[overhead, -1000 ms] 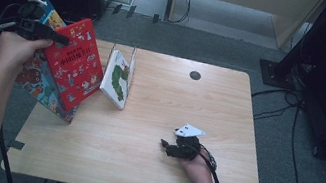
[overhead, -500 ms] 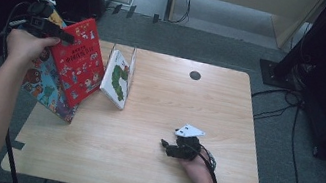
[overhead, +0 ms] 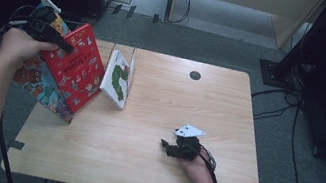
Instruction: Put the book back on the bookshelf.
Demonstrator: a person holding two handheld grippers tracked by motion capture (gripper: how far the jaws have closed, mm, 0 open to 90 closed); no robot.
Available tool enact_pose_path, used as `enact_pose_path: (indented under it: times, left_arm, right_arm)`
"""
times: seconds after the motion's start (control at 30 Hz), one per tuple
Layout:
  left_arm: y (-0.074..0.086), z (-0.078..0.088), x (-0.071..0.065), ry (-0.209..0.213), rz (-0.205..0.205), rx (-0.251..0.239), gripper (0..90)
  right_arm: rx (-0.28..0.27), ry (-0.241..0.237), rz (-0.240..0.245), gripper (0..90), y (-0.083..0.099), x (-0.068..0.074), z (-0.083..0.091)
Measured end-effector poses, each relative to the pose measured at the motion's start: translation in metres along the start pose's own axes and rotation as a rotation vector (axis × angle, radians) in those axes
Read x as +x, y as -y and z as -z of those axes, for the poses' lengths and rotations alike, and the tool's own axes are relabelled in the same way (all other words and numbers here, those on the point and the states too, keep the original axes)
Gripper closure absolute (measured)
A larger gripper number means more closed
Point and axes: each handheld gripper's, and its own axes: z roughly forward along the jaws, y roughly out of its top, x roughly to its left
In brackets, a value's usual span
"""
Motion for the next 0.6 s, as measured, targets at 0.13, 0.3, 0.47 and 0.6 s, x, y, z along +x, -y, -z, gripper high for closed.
enact_pose_path:
  times: [0.13, 0.3, 0.47, 0.6]
  left_arm:
    - [-0.002, -0.007, -0.006, 0.000, -0.025, 0.047, 76.6]
    - [-0.007, -0.007, -0.009, -0.042, -0.013, 0.058, 79.2]
    - [-0.010, -0.007, -0.006, -0.040, -0.008, 0.037, 79.4]
    - [-0.016, -0.009, -0.001, -0.032, 0.031, 0.015, 79.6]
  right_arm:
    - [0.000, 0.000, 0.000, 29.8, 0.000, 0.000, 0.000]
    - [-0.001, 0.000, 0.001, 29.8, 0.000, 0.000, 0.000]
    - [-0.001, -0.001, 0.003, 30.2, 0.000, 0.000, 0.000]
    - [-0.001, -0.002, 0.003, 30.2, 0.000, 0.000, 0.000]
